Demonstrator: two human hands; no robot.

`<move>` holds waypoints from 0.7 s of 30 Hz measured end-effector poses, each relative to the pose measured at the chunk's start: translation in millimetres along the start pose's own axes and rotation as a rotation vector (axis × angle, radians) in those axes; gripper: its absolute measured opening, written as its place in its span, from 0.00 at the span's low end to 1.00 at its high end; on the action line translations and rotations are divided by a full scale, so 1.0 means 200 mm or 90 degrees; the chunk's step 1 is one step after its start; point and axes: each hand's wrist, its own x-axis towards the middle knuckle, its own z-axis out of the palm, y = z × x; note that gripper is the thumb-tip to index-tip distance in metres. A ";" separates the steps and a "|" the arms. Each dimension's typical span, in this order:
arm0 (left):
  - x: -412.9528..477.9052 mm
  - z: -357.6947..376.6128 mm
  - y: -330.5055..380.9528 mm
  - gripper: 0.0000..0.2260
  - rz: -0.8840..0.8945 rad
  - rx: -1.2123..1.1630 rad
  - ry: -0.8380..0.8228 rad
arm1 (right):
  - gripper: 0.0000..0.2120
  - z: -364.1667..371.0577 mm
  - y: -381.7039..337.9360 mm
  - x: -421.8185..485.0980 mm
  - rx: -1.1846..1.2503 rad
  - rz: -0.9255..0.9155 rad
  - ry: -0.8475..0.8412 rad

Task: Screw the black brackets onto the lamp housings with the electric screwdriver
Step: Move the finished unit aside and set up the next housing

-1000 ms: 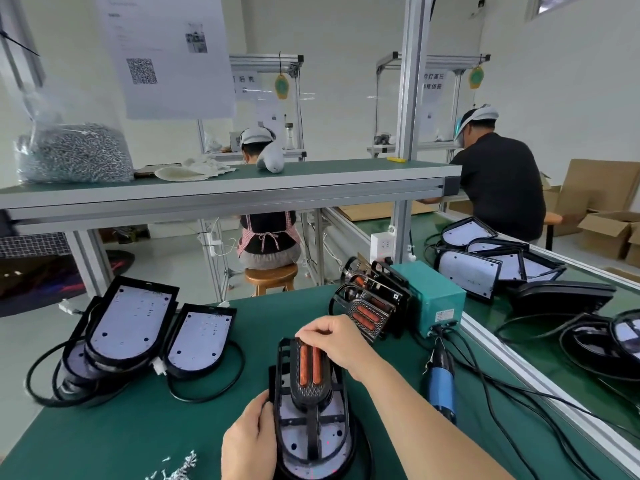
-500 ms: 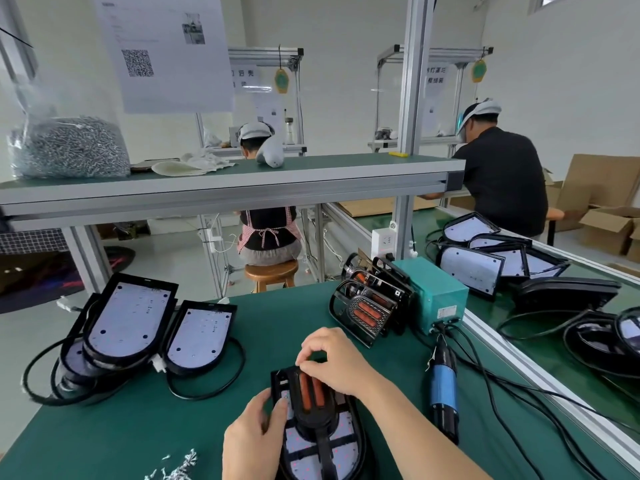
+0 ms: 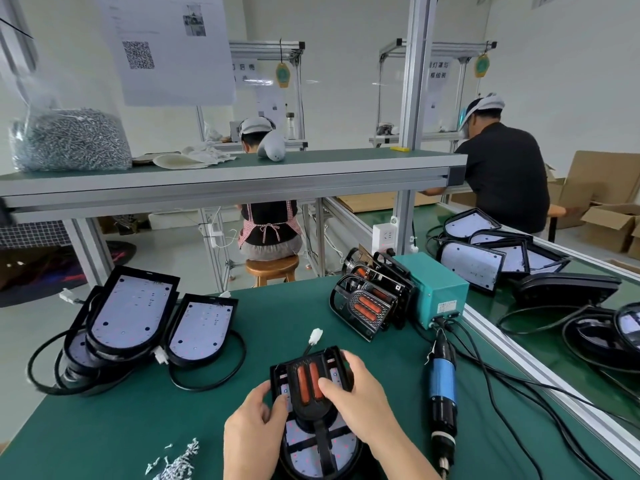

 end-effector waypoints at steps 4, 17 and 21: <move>0.00 0.01 0.00 0.15 0.018 -0.017 -0.001 | 0.26 -0.01 0.04 -0.01 0.106 -0.008 0.008; 0.08 -0.17 0.04 0.09 -0.014 0.039 -0.029 | 0.18 -0.02 0.08 0.02 0.125 -0.043 0.033; 0.24 -0.49 -0.03 0.09 -0.091 0.255 -0.004 | 0.17 -0.01 0.09 0.03 0.168 -0.026 0.040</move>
